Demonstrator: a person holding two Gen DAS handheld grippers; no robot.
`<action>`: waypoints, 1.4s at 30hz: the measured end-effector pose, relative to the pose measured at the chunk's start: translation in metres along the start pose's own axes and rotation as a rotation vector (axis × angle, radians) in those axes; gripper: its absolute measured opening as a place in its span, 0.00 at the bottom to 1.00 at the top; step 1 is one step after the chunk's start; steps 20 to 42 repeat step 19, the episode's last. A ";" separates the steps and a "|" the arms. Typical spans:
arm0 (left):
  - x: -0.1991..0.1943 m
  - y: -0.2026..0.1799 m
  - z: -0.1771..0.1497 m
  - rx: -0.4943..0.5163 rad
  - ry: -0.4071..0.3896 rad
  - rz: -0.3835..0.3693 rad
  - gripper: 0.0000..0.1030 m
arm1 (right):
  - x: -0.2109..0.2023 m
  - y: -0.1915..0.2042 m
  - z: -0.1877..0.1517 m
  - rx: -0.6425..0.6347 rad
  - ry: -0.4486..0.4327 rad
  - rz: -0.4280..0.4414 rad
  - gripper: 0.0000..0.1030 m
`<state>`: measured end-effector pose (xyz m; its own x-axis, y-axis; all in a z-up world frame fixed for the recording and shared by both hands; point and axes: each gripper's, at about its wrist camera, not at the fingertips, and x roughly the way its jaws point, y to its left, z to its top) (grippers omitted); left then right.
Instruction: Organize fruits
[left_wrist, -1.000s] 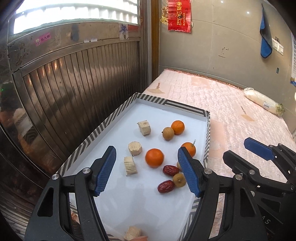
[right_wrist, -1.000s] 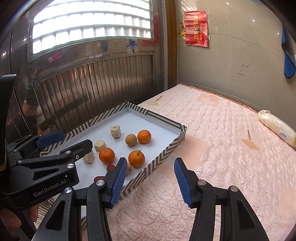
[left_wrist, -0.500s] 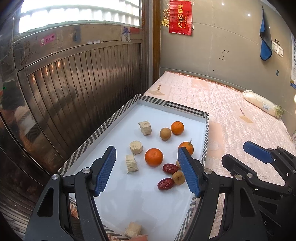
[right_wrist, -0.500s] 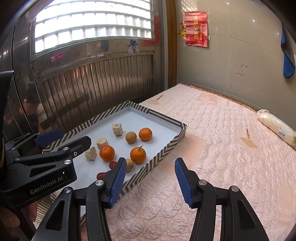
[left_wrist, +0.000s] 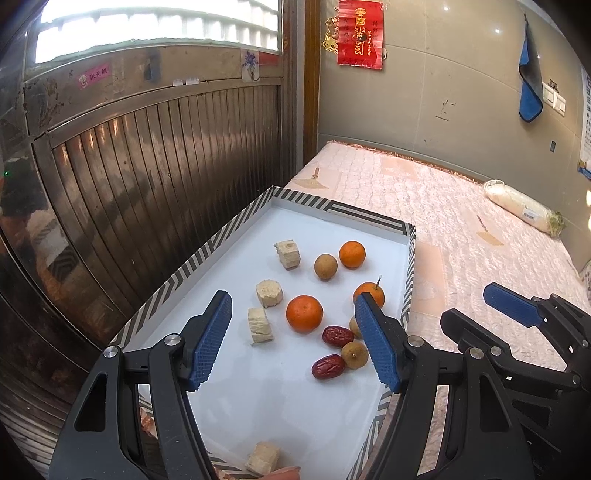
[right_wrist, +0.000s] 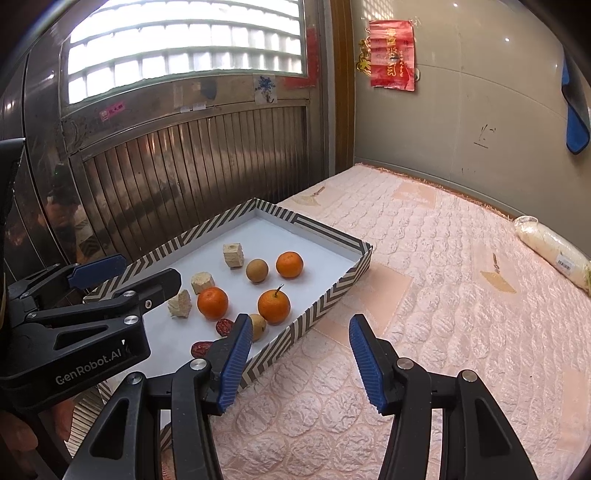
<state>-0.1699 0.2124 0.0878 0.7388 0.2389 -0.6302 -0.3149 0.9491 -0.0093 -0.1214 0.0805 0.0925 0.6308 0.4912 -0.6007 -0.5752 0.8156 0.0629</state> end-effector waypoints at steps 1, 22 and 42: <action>0.000 0.000 0.000 -0.002 0.002 -0.003 0.68 | 0.000 0.000 0.000 -0.002 0.000 0.000 0.51; 0.007 -0.015 0.003 0.026 0.010 -0.020 0.68 | -0.001 -0.014 -0.005 0.029 0.014 -0.025 0.51; 0.007 -0.015 0.003 0.026 0.010 -0.020 0.68 | -0.001 -0.014 -0.005 0.029 0.014 -0.025 0.51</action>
